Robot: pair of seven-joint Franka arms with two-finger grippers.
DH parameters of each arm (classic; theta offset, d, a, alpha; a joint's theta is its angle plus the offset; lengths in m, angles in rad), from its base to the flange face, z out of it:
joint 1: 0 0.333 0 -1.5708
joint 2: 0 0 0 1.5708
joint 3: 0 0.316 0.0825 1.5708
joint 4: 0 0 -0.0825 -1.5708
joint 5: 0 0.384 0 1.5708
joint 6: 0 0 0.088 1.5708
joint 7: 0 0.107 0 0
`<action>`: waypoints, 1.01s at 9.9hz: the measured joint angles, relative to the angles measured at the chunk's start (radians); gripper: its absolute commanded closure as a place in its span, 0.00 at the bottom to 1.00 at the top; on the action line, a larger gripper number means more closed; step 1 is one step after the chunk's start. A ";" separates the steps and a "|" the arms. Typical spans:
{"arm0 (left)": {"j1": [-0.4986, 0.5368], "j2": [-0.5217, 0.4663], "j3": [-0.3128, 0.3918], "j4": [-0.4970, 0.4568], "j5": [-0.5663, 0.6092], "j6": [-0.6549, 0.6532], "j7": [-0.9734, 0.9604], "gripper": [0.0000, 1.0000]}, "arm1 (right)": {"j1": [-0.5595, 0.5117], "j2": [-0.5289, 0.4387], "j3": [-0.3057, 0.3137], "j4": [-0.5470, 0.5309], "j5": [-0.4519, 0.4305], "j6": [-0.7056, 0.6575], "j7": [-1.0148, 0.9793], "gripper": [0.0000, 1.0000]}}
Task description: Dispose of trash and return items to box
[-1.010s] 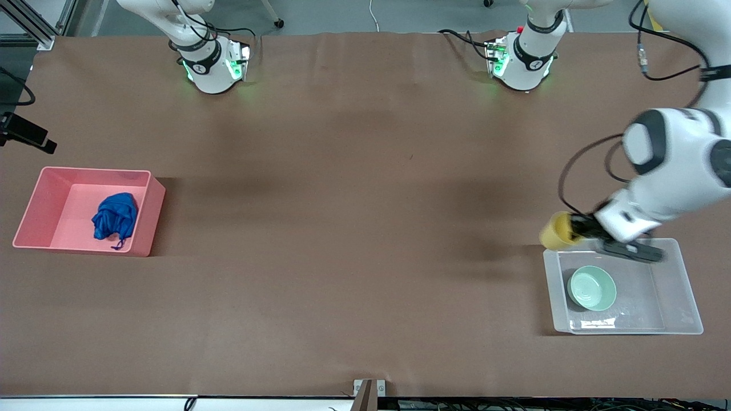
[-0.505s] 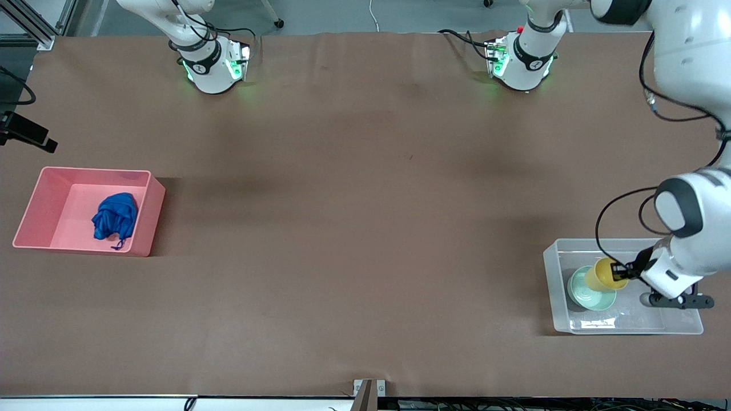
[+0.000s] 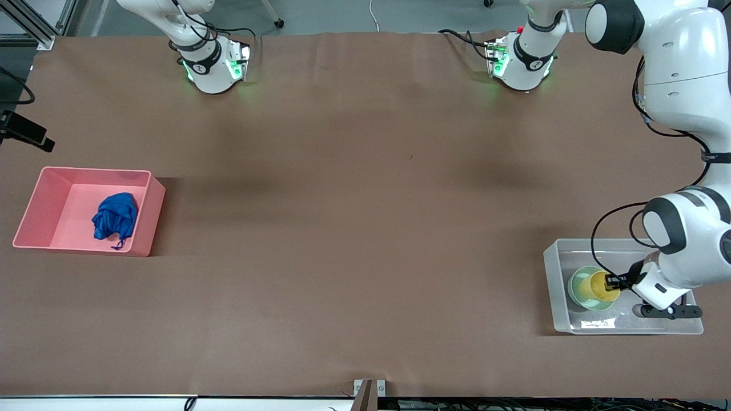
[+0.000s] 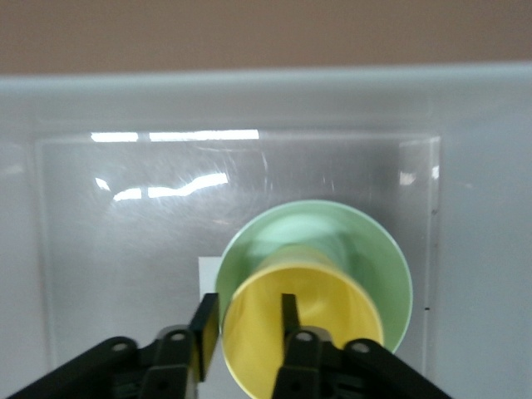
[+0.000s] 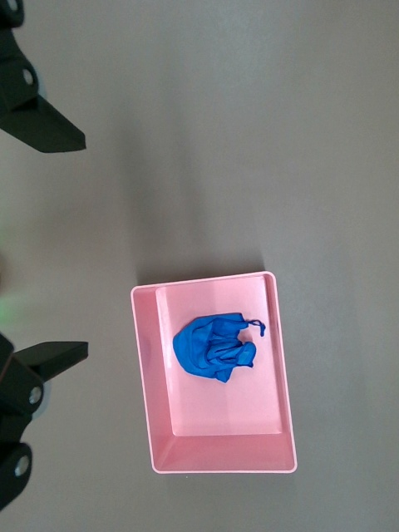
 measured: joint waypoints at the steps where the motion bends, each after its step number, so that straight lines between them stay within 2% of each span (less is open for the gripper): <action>1: 0.000 -0.042 0.000 0.004 0.000 -0.004 -0.004 0.00 | 0.000 0.000 0.000 0.000 0.000 0.000 0.000 0.00; 4: -0.004 -0.275 -0.006 -0.044 0.000 -0.156 -0.017 0.00 | 0.001 0.000 0.000 0.001 0.000 0.000 0.000 0.00; 7: -0.007 -0.507 -0.063 -0.129 0.051 -0.341 -0.019 0.00 | 0.002 0.000 0.001 0.001 0.000 -0.001 0.000 0.00; 10: -0.011 -0.632 -0.077 -0.065 0.074 -0.565 -0.059 0.00 | 0.006 0.000 0.003 0.001 0.000 -0.001 0.000 0.00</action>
